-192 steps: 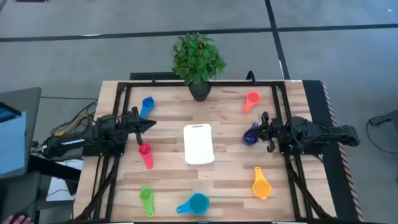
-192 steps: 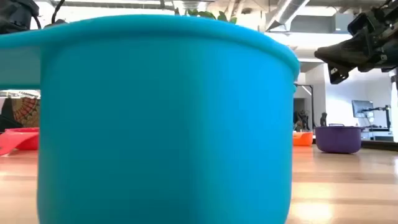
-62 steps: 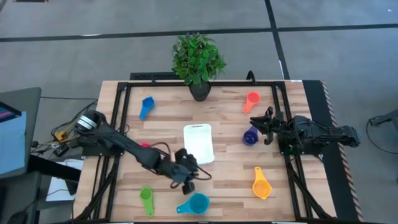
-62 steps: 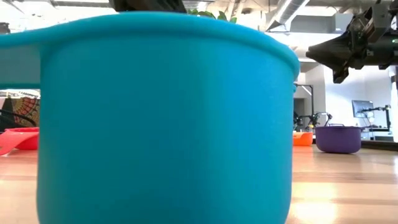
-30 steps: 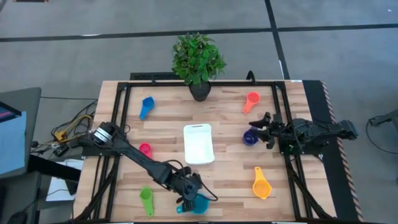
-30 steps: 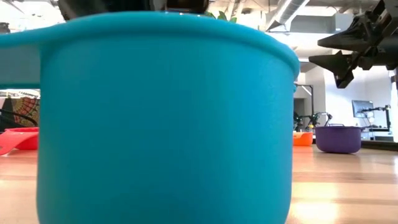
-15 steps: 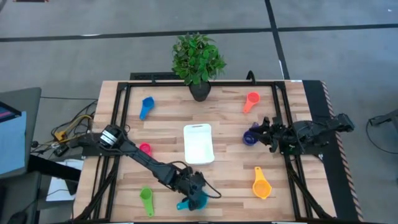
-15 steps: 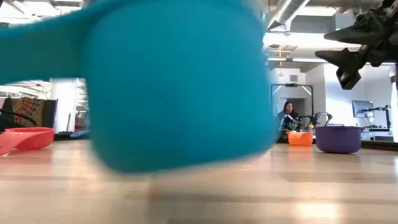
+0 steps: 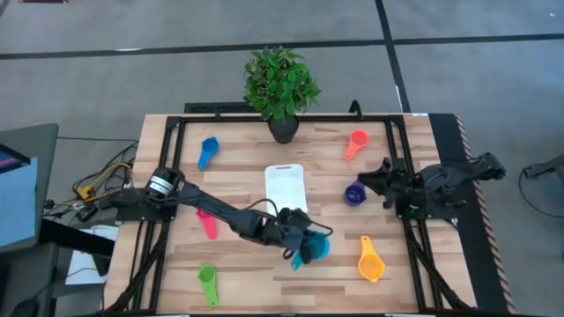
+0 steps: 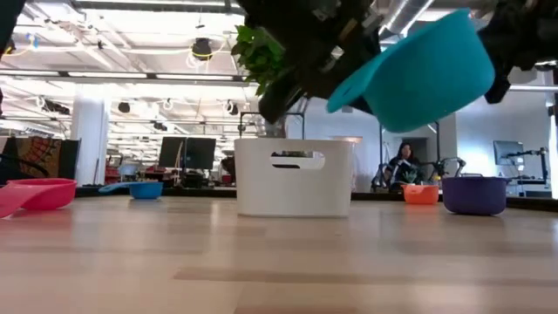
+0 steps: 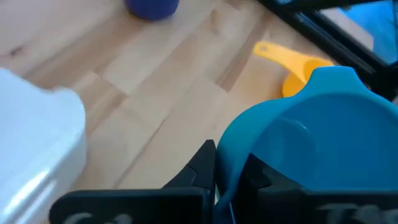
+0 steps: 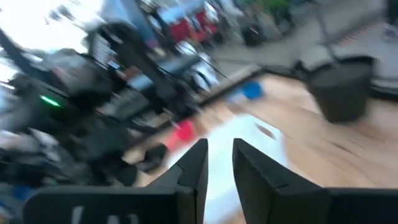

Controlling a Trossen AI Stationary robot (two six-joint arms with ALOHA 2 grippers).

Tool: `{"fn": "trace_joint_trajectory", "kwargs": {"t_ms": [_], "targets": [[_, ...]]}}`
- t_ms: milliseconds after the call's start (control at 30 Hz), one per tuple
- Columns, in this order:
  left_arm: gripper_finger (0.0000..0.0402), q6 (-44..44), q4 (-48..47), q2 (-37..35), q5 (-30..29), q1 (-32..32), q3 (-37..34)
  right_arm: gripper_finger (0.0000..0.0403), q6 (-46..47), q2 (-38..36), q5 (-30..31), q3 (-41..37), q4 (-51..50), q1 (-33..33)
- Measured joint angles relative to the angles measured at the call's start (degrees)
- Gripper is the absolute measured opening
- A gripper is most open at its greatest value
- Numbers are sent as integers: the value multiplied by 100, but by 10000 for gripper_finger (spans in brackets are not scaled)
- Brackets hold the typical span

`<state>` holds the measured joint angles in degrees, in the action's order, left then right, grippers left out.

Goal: Nest measuring cups in basket
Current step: Prepare the light blue measuring cup

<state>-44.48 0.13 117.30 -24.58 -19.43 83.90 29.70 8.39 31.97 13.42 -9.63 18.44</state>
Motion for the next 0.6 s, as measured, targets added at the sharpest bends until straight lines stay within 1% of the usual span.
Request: {"fn": "trace_joint_trajectory", "kwargs": {"t_ms": [100,167,233,367,500,600], "targets": [[7,88,51,-2,73,49,4,93,249,323,109,258,-691,0],[8,132,-64,-2,100,48,2,93,321,508,116,369,-842,0],[9,107,-336,-2,221,52,5,93,327,675,113,445,-849,-5],[8,-69,-1301,-2,276,71,0,93,298,945,122,621,-817,-20],[11,-109,-1647,-2,228,88,0,93,286,1133,128,678,-719,-20],[12,-11,-1700,-3,393,139,0,93,287,1240,127,678,-627,-20]]}}
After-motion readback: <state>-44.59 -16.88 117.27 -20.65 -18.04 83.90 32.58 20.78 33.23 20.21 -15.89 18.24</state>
